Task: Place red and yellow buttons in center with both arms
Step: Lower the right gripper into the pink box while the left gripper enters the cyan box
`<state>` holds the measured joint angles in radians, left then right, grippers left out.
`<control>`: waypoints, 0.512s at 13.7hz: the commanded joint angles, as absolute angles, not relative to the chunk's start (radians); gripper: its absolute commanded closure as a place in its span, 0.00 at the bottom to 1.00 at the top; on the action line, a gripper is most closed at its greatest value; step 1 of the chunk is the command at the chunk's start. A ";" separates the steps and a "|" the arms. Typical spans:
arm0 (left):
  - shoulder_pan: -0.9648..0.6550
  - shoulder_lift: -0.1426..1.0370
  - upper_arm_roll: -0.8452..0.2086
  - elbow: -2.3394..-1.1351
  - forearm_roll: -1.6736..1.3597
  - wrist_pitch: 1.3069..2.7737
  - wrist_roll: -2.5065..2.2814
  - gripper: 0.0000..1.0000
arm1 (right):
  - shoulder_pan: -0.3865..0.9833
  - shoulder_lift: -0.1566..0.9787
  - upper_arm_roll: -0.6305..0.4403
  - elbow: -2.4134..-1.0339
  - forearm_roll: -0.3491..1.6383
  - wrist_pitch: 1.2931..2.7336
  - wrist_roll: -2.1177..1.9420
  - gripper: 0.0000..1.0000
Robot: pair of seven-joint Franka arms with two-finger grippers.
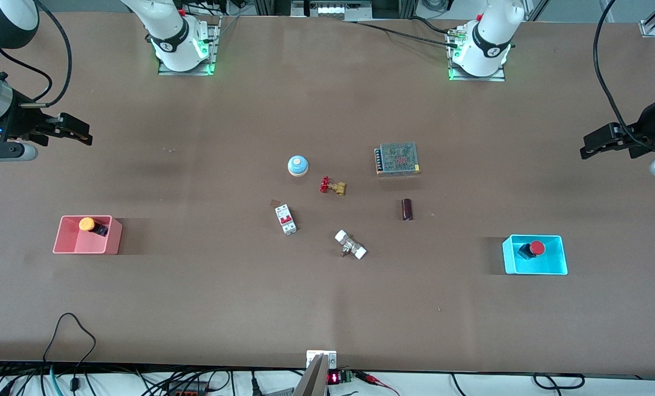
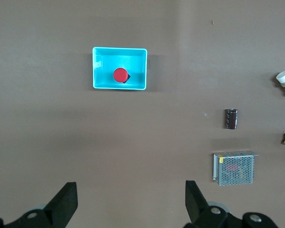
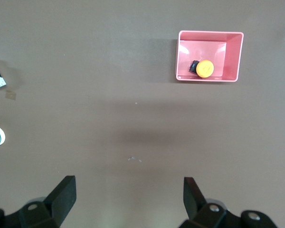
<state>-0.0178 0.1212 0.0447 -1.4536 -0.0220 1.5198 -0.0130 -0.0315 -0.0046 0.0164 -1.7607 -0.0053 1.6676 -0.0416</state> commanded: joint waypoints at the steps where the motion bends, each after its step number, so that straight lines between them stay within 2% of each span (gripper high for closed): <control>1: -0.012 0.083 0.040 -1.496 -0.028 1.525 0.000 0.00 | -0.037 0.002 0.020 -1.747 0.009 1.655 -0.048 0.00; 7: -0.024 0.104 0.040 -1.485 -0.029 1.522 -0.002 0.00 | -0.041 0.003 0.020 -1.750 0.009 1.648 -0.051 0.00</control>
